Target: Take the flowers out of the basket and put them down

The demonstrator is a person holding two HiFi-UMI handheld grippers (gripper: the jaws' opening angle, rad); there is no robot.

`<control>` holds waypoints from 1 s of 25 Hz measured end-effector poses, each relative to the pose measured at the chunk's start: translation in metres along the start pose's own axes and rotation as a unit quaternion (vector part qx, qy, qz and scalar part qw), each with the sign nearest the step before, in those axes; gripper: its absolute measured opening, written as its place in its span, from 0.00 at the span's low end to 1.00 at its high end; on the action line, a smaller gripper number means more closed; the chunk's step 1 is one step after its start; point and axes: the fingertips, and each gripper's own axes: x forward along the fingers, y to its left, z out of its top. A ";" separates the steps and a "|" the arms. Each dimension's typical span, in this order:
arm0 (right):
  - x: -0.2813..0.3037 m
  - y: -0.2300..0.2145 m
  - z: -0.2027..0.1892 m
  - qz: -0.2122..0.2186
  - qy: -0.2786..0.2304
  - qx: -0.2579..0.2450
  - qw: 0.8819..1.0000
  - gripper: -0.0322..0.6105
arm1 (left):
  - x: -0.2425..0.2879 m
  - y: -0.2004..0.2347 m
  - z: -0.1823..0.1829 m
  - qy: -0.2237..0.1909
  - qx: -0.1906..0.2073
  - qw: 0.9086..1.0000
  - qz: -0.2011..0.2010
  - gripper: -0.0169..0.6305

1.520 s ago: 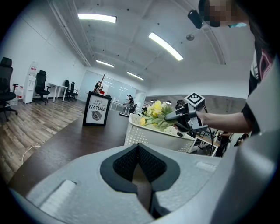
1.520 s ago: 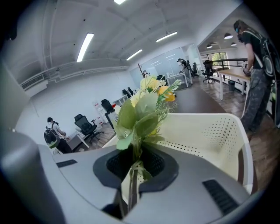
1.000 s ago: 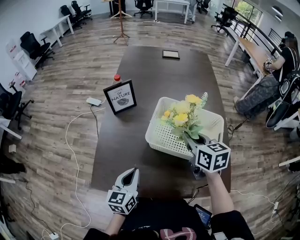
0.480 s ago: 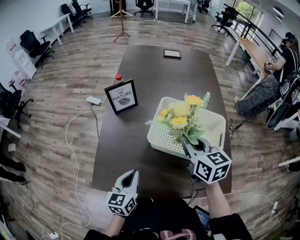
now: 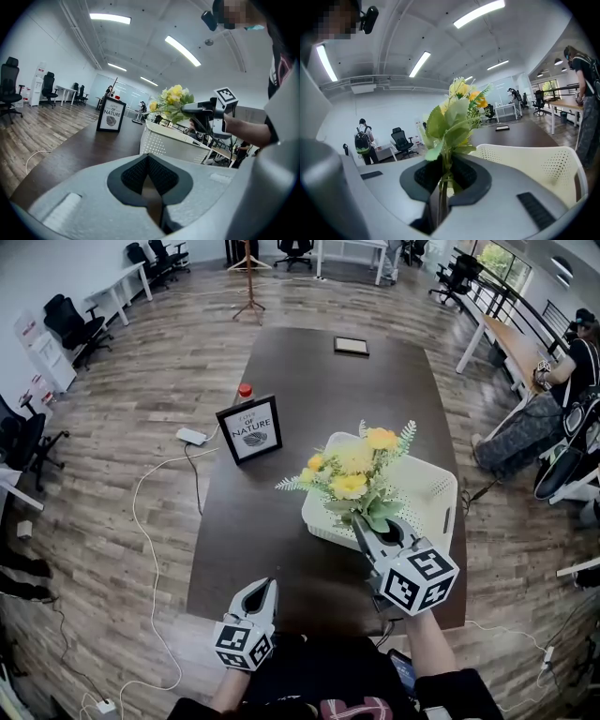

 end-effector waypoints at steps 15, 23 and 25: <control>0.014 0.027 -0.002 0.043 0.006 0.006 0.999 0.12 | -0.002 0.006 0.015 -0.016 -0.009 1.000 0.019 0.04; 0.029 0.057 -0.015 0.057 0.012 0.007 0.998 0.12 | -0.017 0.025 0.021 -0.028 -0.008 1.000 0.009 0.04; 0.033 0.062 -0.018 0.060 0.012 0.009 0.998 0.12 | -0.018 0.028 0.023 -0.030 -0.005 1.000 0.006 0.04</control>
